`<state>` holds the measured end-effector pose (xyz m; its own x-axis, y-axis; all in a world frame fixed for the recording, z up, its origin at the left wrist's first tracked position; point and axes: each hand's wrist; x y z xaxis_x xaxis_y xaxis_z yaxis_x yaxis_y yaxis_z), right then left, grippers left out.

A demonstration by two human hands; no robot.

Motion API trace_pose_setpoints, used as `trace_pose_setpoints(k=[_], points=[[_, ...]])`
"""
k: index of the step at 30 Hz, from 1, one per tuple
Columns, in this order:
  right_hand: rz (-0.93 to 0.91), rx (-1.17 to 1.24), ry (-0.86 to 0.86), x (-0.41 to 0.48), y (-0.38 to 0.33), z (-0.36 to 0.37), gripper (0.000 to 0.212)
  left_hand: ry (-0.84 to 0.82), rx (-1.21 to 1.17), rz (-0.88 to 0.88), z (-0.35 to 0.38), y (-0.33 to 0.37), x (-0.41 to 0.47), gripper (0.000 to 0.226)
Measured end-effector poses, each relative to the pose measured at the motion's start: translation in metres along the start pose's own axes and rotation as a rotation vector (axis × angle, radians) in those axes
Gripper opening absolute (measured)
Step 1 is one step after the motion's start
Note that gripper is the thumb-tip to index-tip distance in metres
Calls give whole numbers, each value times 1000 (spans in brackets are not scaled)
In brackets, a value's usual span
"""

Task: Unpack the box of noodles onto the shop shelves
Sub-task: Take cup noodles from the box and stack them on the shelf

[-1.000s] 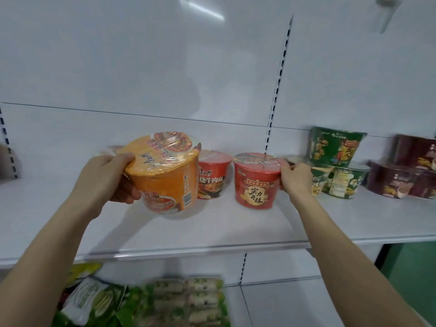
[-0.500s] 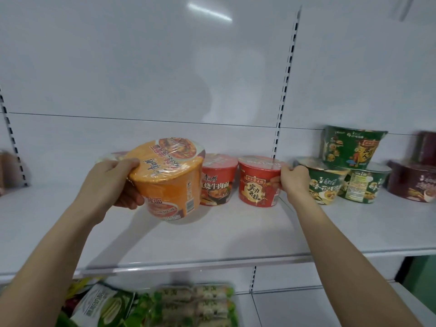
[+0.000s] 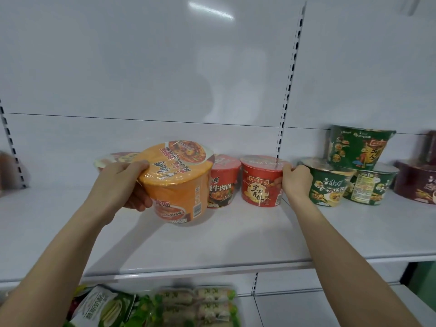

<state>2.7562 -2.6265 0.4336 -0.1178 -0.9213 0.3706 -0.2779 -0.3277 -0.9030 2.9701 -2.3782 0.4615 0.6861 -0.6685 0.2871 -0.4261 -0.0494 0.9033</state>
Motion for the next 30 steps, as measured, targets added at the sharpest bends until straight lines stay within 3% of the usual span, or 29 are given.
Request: trace_pose_setpoints(k=[7, 12, 14, 16, 19, 22, 24, 30], points=[[-6, -57, -68, 1, -3, -8, 46, -34, -4, 22, 9, 7, -6, 35], [-152, 12, 117, -14, -9, -23, 38, -34, 2, 44, 11, 13, -15, 35], [-258, 134, -61, -30, -20, -29, 32, -30, -6, 50, 12, 15, -19, 35], [-338, 157, -392, -46, -31, -27, 28, -28, -16, 55, 13, 17, -22, 34], [-378, 200, -812, -64, -39, -18, 50, -24, -23, 61, 12, 20, -29, 33], [-439, 237, -1082, -75, -50, -16, 58, -9, -32, 80, 6, 22, -37, 33], [-461, 267, -1183, -82, -59, -13, 54, 10, -34, 85, -1, 22, -41, 35], [-463, 376, -1191, -106, -78, 19, 38, -47, -85, 133, -46, 7, -55, 48]])
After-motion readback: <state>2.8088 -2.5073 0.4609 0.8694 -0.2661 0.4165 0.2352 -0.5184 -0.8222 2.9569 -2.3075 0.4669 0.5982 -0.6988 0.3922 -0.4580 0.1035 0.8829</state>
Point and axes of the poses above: each hand's wrist, its own x-axis towards the middle knuckle, its own z-axis out of the palm, y = z × x, and after that the axes turned 3 degrees about x, right-handed
